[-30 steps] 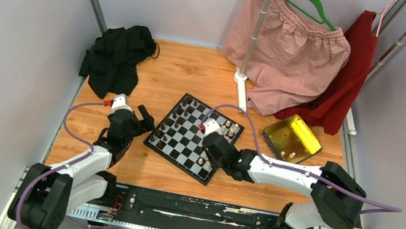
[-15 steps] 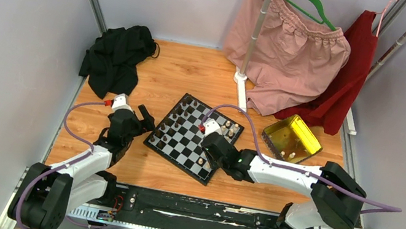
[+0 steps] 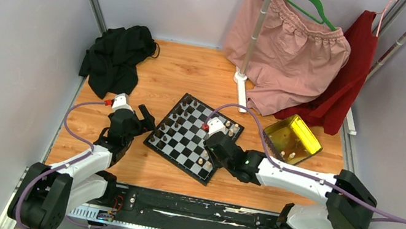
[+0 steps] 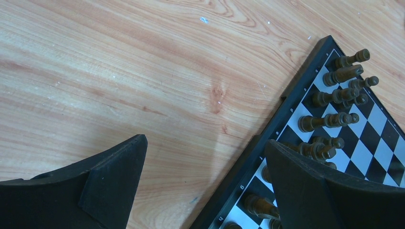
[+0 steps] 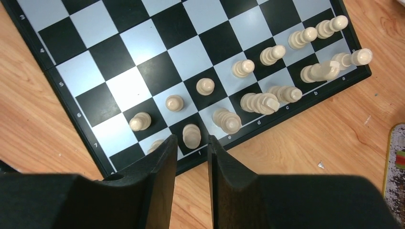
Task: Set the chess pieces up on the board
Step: Place the chess piece on the chessboard, then pick up the chess piece from the storage box.
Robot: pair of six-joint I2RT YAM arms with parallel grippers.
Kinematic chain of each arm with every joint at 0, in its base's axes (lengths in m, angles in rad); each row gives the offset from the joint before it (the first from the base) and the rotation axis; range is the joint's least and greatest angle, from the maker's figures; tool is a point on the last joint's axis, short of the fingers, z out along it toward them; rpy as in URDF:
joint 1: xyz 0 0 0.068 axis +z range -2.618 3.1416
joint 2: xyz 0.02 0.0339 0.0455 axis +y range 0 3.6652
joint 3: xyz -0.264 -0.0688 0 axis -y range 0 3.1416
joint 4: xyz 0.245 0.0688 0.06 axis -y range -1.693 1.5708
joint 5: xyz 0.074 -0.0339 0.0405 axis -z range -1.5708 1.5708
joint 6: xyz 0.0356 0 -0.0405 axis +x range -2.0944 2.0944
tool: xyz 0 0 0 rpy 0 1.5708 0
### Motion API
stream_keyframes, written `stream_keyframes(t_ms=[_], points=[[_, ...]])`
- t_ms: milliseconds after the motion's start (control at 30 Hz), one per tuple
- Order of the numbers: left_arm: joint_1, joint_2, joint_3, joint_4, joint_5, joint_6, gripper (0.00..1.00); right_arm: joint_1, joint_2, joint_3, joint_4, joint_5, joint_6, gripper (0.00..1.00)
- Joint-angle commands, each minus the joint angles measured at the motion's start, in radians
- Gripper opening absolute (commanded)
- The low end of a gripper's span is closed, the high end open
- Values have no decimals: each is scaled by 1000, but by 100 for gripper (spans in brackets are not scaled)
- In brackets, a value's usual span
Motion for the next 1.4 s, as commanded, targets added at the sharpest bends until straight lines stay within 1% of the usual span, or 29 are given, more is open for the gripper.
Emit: stream_keyframes(t_ms=[0, 100, 233, 267, 333, 433, 600, 700, 900, 967, 1067, 1367], points=[[-14, 4, 25, 25, -24, 17, 100, 42, -74, 20, -74, 41, 9, 33], [-15, 4, 28, 25, -26, 16, 100, 55, -137, 36, -134, 104, 29, 33], [-15, 5, 27, 25, -27, 19, 100, 40, -224, 63, -232, 330, 49, 34], [-16, 5, 27, 25, -28, 19, 100, 22, -243, 67, -253, 387, 57, 35], [-16, 3, 26, 25, -29, 18, 100, -61, -274, 84, -334, 428, 103, 36], [-16, 2, 25, 25, -28, 19, 100, -246, -329, 76, -404, 382, 141, 37], [-16, 3, 26, 25, -25, 18, 100, -511, -406, 17, -404, 337, 145, 37], [-16, 4, 26, 25, -23, 19, 100, -646, -410, -13, -386, 289, 149, 37], [-16, 1, 26, 25, -21, 18, 100, -881, -354, -68, -333, 166, 184, 37], [-16, 1, 24, 25, -20, 17, 100, -939, -332, -90, -296, 106, 192, 37], [-16, 4, 26, 26, -17, 17, 100, -990, -292, -115, -252, 42, 208, 37], [-17, 9, 28, 26, -14, 17, 100, -1035, -199, -151, -176, -15, 224, 37]])
